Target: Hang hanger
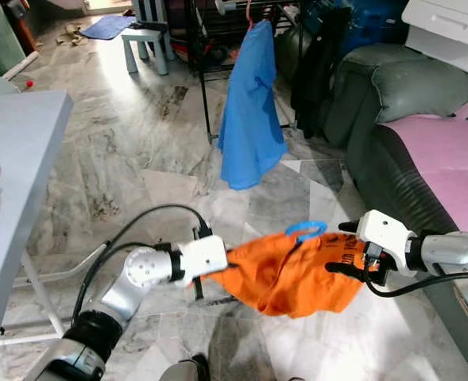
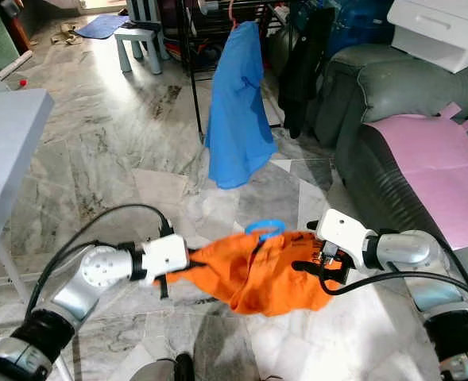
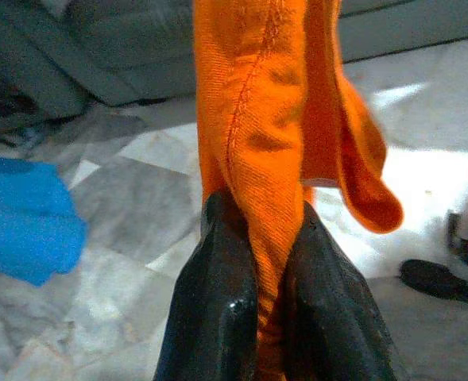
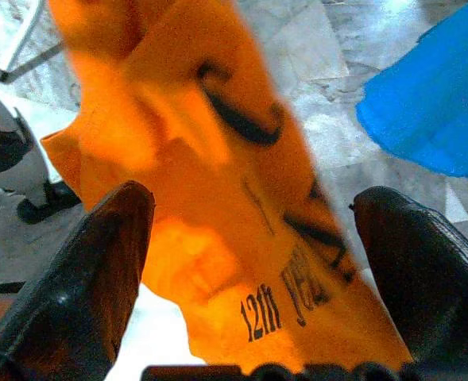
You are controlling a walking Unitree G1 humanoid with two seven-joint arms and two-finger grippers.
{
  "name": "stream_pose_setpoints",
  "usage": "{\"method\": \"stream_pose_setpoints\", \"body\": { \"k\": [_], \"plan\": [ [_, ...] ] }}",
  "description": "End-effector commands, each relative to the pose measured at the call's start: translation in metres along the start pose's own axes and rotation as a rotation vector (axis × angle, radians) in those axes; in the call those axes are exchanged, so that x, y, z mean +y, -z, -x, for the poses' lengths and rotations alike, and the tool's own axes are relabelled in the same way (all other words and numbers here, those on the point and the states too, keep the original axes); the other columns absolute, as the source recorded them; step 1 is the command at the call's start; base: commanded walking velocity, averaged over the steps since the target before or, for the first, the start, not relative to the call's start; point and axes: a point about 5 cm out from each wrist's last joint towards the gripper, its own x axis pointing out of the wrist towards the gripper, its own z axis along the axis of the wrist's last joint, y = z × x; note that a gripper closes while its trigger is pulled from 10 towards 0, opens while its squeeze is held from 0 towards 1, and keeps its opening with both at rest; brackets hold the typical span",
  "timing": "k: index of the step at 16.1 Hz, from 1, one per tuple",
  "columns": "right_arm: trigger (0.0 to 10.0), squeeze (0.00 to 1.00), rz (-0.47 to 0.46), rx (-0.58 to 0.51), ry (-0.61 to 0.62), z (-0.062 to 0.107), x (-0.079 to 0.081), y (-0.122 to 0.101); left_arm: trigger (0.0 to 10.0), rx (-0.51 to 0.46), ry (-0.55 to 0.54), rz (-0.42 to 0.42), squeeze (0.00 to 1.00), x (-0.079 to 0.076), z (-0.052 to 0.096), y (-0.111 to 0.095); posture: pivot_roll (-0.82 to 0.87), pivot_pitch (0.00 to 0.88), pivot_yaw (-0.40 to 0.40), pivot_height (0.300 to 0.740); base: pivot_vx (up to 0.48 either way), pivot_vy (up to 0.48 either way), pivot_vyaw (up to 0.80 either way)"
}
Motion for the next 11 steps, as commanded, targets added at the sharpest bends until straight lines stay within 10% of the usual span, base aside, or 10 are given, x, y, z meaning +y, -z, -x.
{"method": "stream_pose_setpoints", "body": {
  "k": [1,2,3,11],
  "plan": [
    [10.0,0.96,-0.008,-0.023,-0.018,-0.001,-0.001,-0.003,10.0,-0.041,-0.002,-0.024,0.00,0.000,-0.002,-0.009,-0.07,0.107,0.018,0.740,0.000,0.000,0.00],
    [0.0,0.65,-0.023,-0.020,-0.034,-0.001,0.001,0.000,10.0,-0.041,-0.003,-0.026,0.00,0.001,-0.002,-0.010,-0.07,0.107,0.020,0.740,0.000,0.000,0.00],
    [0.0,0.00,-0.038,-0.023,-0.054,0.001,0.004,0.003,10.0,-0.039,-0.004,-0.027,0.00,0.001,-0.001,-0.010,-0.07,0.107,0.022,0.740,0.000,0.000,0.00],
    [0.0,0.00,-0.120,-0.015,-0.087,0.010,0.001,0.012,10.0,-0.039,-0.010,-0.034,0.00,0.004,0.000,-0.012,-0.07,0.105,0.025,0.740,0.000,0.000,0.00]
  ]
}}
